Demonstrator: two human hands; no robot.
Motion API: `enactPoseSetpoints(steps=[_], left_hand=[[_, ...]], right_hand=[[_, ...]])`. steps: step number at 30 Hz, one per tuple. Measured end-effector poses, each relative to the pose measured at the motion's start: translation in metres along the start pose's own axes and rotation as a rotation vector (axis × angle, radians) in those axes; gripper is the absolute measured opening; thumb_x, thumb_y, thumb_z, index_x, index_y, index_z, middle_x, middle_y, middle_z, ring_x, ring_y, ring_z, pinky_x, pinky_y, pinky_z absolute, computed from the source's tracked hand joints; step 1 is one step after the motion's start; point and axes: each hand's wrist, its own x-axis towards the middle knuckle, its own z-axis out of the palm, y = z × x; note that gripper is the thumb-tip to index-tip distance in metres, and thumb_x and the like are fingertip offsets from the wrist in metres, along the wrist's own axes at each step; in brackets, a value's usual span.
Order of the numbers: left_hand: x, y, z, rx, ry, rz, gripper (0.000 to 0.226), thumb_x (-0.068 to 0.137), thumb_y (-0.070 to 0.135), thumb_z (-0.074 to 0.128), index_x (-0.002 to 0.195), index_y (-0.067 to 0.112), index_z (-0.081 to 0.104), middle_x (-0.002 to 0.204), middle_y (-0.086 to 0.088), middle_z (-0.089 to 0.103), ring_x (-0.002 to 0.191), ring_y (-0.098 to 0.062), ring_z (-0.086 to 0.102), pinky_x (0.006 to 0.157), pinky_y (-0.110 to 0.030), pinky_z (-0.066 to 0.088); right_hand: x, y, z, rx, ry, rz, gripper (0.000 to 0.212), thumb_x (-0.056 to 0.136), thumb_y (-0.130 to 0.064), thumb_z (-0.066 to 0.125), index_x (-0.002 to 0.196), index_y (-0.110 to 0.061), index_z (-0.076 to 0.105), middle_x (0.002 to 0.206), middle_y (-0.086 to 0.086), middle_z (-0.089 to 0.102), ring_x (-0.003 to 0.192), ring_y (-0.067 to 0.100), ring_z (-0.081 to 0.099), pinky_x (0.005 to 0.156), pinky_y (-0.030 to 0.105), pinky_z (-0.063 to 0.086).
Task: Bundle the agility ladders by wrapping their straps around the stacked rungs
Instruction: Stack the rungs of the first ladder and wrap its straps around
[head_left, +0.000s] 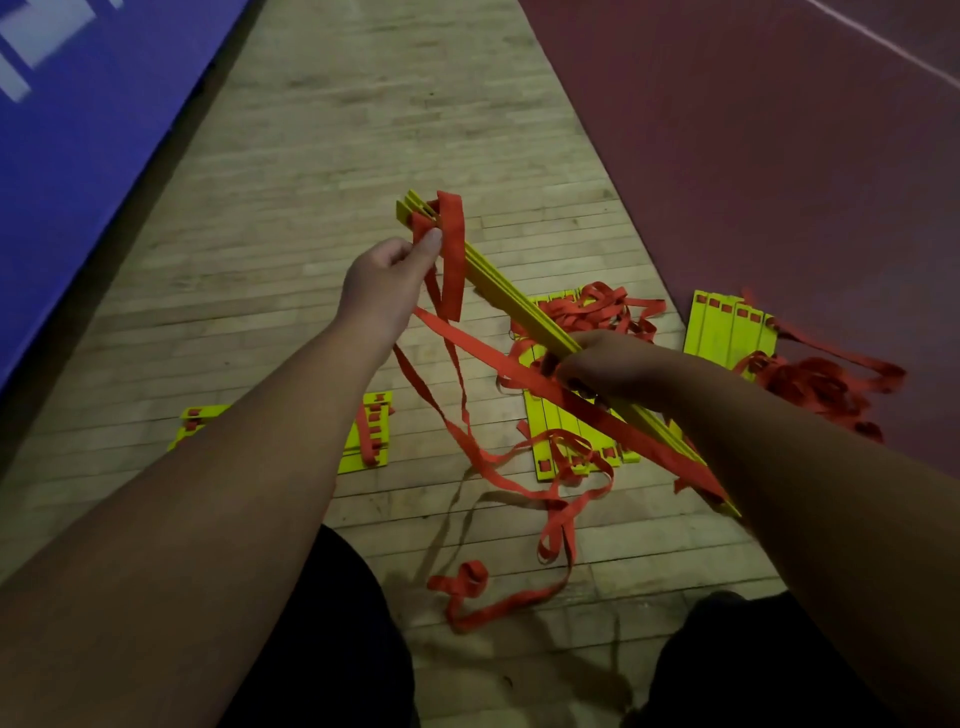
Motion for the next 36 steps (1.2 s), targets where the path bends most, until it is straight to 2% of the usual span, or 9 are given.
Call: enactPoseSetpoints(steps=[6,8,11,14,19,23,26,31,36], left_hand=[[0.004,0.001,0.003,-0.094,0.020,-0.060,0.030,0.098,0.058,0.072,0.100,0.028,0.074,0.081,0.011,0.073,0.060,-0.011,0.053,0.050,-0.026,0.038],[0.004,0.001,0.002,-0.115,0.035,-0.048,0.029,0.098,0.056,0.072,0.095,0.027,0.072,0.070,0.008,0.066,0.058,-0.014,0.052,0.048,-0.027,0.036],[0.005,0.001,0.001,-0.043,0.082,0.012,0.033,0.095,0.059,0.072,0.079,0.031,0.065,0.062,0.010,0.054,0.060,-0.016,0.051,0.053,-0.030,0.037],[0.004,0.002,0.001,0.024,0.122,0.054,0.032,0.095,0.054,0.073,0.079,0.026,0.070,0.066,0.011,0.056,0.064,-0.014,0.052,0.058,-0.031,0.041],[0.003,0.009,0.001,0.066,0.134,0.100,0.031,0.092,0.052,0.078,0.087,0.022,0.080,0.065,0.014,0.059,0.063,-0.009,0.053,0.061,-0.030,0.046],[-0.002,0.007,0.004,0.162,0.041,0.143,0.030,0.105,0.054,0.062,0.105,0.030,0.080,0.079,0.013,0.069,0.075,-0.005,0.065,0.064,-0.026,0.046],[0.001,0.003,0.003,0.177,-0.044,0.091,0.028,0.109,0.050,0.054,0.103,0.035,0.077,0.075,0.006,0.068,0.068,-0.012,0.061,0.060,-0.028,0.046],[0.002,-0.006,0.004,0.223,-0.281,-0.026,0.022,0.103,0.039,0.065,0.096,0.026,0.081,0.073,0.007,0.071,0.066,-0.019,0.054,0.051,-0.027,0.041],[-0.005,-0.007,0.006,0.590,-0.448,0.125,0.021,0.106,0.040,0.064,0.094,0.029,0.077,0.076,0.010,0.078,0.060,-0.002,0.064,0.061,-0.028,0.049]], right_hand=[[0.004,0.004,0.003,-0.018,0.058,-0.029,0.014,0.102,-0.015,0.060,0.110,-0.019,0.071,0.095,0.007,0.061,0.079,0.021,0.051,0.060,0.031,0.040],[0.006,0.004,0.004,-0.010,0.074,-0.027,0.013,0.105,-0.026,0.062,0.112,-0.019,0.071,0.101,0.005,0.065,0.084,0.020,0.056,0.061,0.029,0.040],[0.005,0.001,0.005,-0.013,0.095,-0.017,0.038,0.103,-0.058,0.061,0.118,-0.024,0.072,0.115,0.001,0.070,0.104,0.021,0.064,0.070,0.032,0.044],[0.004,-0.002,0.008,-0.071,0.134,-0.005,0.057,0.099,-0.072,0.056,0.126,-0.023,0.071,0.118,0.000,0.068,0.102,0.021,0.063,0.066,0.031,0.045],[0.003,-0.003,0.017,-0.133,0.112,-0.028,0.037,0.107,-0.048,0.058,0.104,-0.013,0.068,0.088,0.006,0.064,0.072,0.021,0.058,0.059,0.032,0.047],[0.005,-0.007,0.017,0.009,0.109,-0.019,0.024,0.110,-0.025,0.050,0.118,-0.011,0.067,0.089,0.008,0.062,0.069,0.020,0.053,0.057,0.032,0.042],[0.006,-0.007,0.013,0.074,0.147,0.058,0.026,0.108,-0.022,0.052,0.121,-0.009,0.070,0.080,0.007,0.050,0.061,0.018,0.042,0.052,0.030,0.032],[0.008,0.001,0.005,0.262,0.303,0.203,0.017,0.105,-0.020,0.053,0.104,-0.009,0.066,0.072,0.004,0.047,0.057,0.017,0.041,0.054,0.029,0.031],[0.010,0.007,-0.012,0.418,0.461,0.334,0.019,0.100,-0.023,0.048,0.102,-0.013,0.064,0.070,0.003,0.044,0.058,0.019,0.038,0.056,0.029,0.031]])
